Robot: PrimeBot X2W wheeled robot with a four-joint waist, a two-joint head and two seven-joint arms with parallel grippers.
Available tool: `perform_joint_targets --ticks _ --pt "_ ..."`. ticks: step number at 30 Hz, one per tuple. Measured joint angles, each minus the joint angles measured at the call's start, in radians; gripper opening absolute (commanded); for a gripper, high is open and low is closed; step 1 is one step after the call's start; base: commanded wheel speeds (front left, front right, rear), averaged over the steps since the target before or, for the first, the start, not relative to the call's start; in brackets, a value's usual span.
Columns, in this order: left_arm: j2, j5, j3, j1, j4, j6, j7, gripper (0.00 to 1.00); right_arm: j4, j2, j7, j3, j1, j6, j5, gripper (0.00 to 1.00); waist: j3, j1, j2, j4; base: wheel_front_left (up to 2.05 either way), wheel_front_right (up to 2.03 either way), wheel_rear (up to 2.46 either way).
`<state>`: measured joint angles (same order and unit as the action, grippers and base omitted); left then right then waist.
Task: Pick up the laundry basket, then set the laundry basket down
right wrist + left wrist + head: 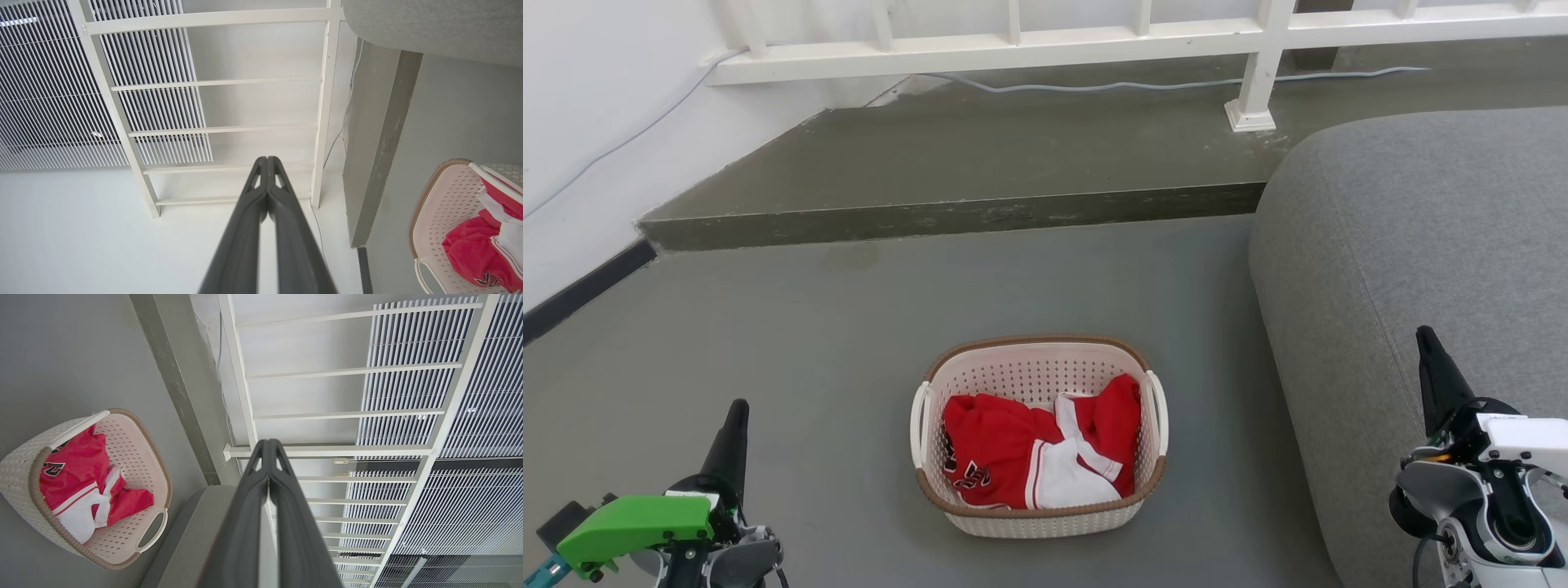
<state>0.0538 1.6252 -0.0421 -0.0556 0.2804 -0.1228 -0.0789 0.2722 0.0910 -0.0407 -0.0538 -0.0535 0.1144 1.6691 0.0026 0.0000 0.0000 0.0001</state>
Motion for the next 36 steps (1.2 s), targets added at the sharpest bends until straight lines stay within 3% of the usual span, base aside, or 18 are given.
perform_joint_targets --ticks 36 --pt "0.0 0.0 -0.005 0.0 -0.001 0.0 -0.001 0.0 0.006 0.0 -0.006 -0.003 0.0 0.003 0.0 0.0 0.0 0.0 0.0 0.0 0.0 0.0 0.0"
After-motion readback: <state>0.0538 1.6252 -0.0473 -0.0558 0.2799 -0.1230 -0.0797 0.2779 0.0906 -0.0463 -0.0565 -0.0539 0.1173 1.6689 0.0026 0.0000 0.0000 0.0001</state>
